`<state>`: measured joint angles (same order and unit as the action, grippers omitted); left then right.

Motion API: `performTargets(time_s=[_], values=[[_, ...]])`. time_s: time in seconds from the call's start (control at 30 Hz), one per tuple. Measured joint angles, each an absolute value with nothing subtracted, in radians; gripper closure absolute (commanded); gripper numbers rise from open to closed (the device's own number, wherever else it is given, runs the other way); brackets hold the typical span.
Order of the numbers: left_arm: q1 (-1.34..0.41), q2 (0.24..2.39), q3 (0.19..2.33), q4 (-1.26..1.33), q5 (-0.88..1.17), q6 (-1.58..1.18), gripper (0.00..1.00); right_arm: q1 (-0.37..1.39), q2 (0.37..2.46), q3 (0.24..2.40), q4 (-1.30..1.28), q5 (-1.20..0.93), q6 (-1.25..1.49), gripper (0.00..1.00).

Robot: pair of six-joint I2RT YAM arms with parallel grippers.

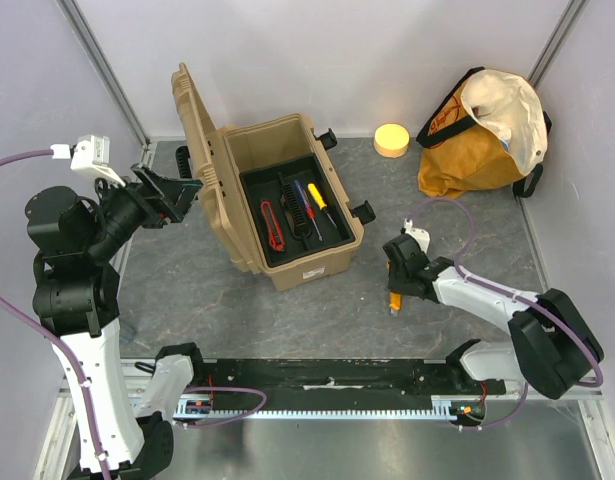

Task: Pack the tool kit

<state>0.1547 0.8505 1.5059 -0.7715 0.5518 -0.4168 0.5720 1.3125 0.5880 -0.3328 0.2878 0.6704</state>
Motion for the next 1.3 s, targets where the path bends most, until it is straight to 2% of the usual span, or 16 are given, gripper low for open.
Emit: performTargets(time_s=[0.17, 0.37, 0.6, 0.87, 1.1, 1.3], values=[[0.155, 0.85, 1.506, -0.772, 0.552, -0.417, 0.2, 0.572, 1.225, 0.627, -0.45, 0.344, 0.669, 0.81], [0.155, 0.85, 1.506, -0.772, 0.552, -0.417, 0.2, 0.572, 1.098, 0.832, -0.539, 0.393, 0.623, 0.81], [0.155, 0.85, 1.506, -0.772, 0.552, -0.417, 0.2, 0.632, 1.099, 1.069, -0.519, 0.335, 0.548, 0.81], [0.155, 0.849, 1.506, -0.772, 0.552, -0.417, 0.2, 0.829, 1.304, 1.316, -0.425, 0.294, 0.469, 0.81], [0.155, 0.844, 1.506, -0.772, 0.551, -0.417, 0.2, 0.911, 1.541, 1.519, -0.366, 0.273, 0.407, 0.81], [0.155, 0.841, 1.505, -0.772, 0.552, -0.417, 0.2, 0.953, 1.698, 1.605, -0.36, 0.267, 0.37, 0.81]])
